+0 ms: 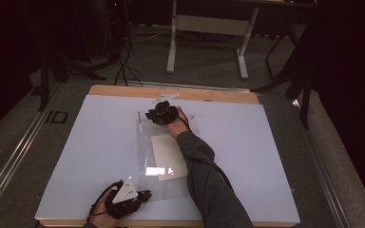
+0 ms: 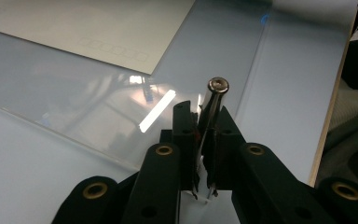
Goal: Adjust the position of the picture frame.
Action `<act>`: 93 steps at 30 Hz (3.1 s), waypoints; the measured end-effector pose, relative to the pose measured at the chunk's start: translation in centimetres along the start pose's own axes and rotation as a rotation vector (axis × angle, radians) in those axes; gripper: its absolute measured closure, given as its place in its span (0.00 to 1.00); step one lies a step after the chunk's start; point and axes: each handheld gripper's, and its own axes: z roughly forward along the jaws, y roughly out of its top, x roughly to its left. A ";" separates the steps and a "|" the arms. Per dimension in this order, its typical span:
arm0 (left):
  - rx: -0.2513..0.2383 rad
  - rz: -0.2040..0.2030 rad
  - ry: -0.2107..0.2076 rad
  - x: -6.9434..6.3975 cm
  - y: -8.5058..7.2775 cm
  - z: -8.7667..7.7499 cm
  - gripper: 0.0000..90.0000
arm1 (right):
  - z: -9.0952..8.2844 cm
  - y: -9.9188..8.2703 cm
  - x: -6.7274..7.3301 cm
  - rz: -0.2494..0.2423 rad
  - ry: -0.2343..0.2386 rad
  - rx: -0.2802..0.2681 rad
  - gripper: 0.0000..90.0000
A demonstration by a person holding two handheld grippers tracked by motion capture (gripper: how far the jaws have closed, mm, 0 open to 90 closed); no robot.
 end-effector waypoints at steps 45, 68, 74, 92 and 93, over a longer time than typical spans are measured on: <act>-0.014 -0.022 0.030 -0.4 0.1 0.0 0.94 | 5.6 0.8 1.8 -0.022 -0.035 0.108 0.95; -0.200 -0.130 0.124 2.9 1.2 -3.8 0.92 | -1.8 0.3 -3.3 0.067 -0.174 0.063 0.94; -0.235 -0.141 0.156 4.2 2.4 -4.1 0.91 | -5.0 -0.2 -4.9 0.087 -0.235 0.042 0.94; -0.244 -0.172 0.255 9.7 5.6 -2.9 0.90 | -13.6 -3.2 -7.8 0.157 -0.365 -0.002 0.95; -0.241 -0.171 0.260 9.9 5.8 -2.7 0.90 | -13.9 -3.5 -7.9 0.163 -0.369 -0.006 0.95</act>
